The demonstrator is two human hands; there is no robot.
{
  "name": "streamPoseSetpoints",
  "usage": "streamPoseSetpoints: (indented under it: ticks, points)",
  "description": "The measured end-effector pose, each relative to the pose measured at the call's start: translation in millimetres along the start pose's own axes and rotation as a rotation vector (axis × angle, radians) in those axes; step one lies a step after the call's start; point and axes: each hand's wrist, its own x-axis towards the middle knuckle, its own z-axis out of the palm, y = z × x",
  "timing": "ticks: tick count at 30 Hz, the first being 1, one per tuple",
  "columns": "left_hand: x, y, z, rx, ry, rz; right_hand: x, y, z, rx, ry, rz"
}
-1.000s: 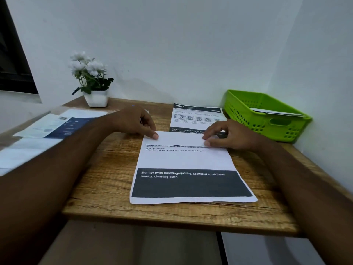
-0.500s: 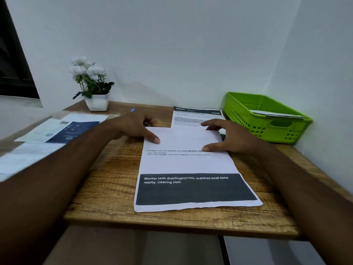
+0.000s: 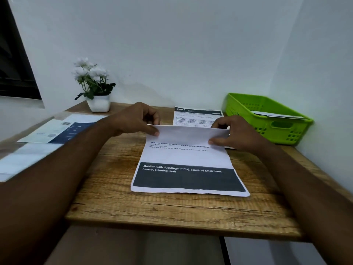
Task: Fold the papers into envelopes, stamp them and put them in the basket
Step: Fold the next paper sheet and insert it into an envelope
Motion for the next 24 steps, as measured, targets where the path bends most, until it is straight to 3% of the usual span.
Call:
streamPoseSetpoints:
  ticks: [10, 18, 21, 24]
  points:
    - [-3.4, 0.5, -5.0, 0.125, -0.323, -0.047, 0.2, -9.6, 1.3, 0.067, -0.281, 0.018]
    - [-6.4, 1.8, -11.6, 0.139, -0.474, -0.05, 0.4, -15.6, -0.7, 0.071, -0.357, 0.052]
    - [-6.3, 4.7, -10.7, 0.144, -0.446, -0.084, -0.8, -17.9, -2.4, 0.139, -0.383, 0.073]
    - [-4.5, 7.8, -1.2, 0.164, -0.3, -0.093, -1.3, -18.6, -3.8, 0.182, -0.378, 0.102]
